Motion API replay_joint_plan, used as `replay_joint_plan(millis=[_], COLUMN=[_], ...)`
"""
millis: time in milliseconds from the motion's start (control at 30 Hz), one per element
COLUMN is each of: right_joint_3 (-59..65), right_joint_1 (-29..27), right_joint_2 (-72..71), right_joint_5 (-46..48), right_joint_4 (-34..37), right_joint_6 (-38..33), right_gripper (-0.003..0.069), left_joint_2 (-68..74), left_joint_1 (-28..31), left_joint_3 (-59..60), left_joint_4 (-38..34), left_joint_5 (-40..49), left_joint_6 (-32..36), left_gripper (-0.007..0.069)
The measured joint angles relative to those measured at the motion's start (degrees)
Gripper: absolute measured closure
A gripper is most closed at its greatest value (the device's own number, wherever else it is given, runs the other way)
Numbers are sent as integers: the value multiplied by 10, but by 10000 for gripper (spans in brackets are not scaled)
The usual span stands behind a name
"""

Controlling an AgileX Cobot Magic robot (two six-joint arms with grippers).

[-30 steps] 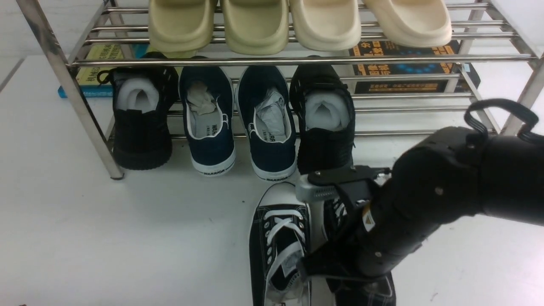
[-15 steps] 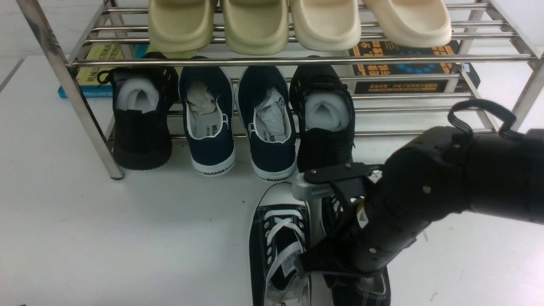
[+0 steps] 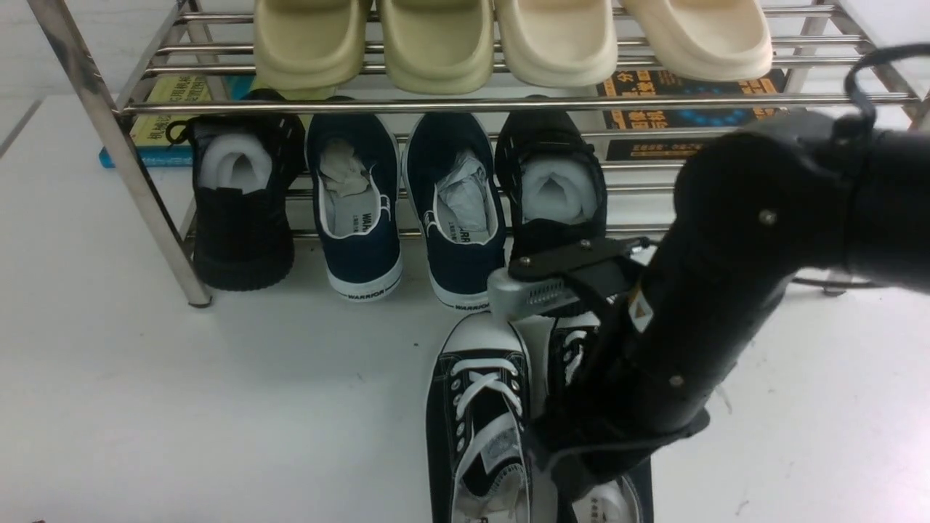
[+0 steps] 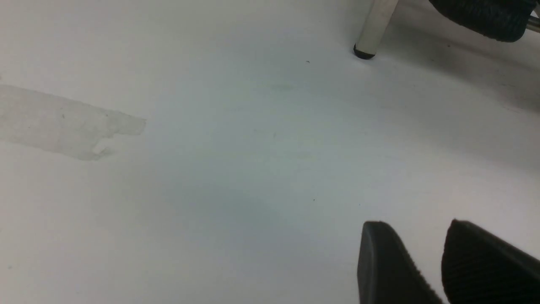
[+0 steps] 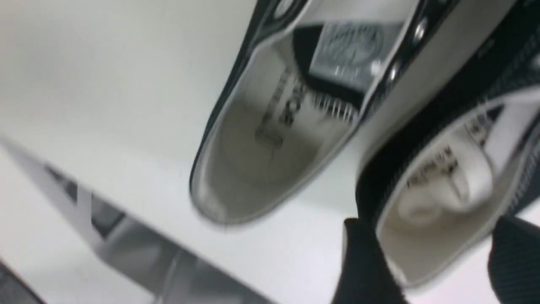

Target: Take the shoes off the shelf with your hand on the white table.

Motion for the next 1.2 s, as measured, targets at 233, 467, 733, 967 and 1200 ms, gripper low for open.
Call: replay_joint_plan(millis=[233,467,733,967,1200], right_joint_3=[-36,-37,85,337,508], right_joint_1=[0,0,0,0,0], right_joint_2=[-76,-238,-457,-629,-672], right_joint_5=[37,50,42,-192,-420], right_joint_4=[-62,-153,-229,-261,-296], right_joint_6=[-47,-38,54,188,228], right_gripper=[535,673,673,671,666], left_joint_2=[0,0,0,0,0], left_joint_1=[0,0,0,0,0], left_joint_3=[0,0,0,0,0], left_joint_4=[0,0,0,0,0], left_joint_5=[0,0,0,0,0], left_joint_6=[0,0,0,0,0], left_gripper=[385,385,385,385,385])
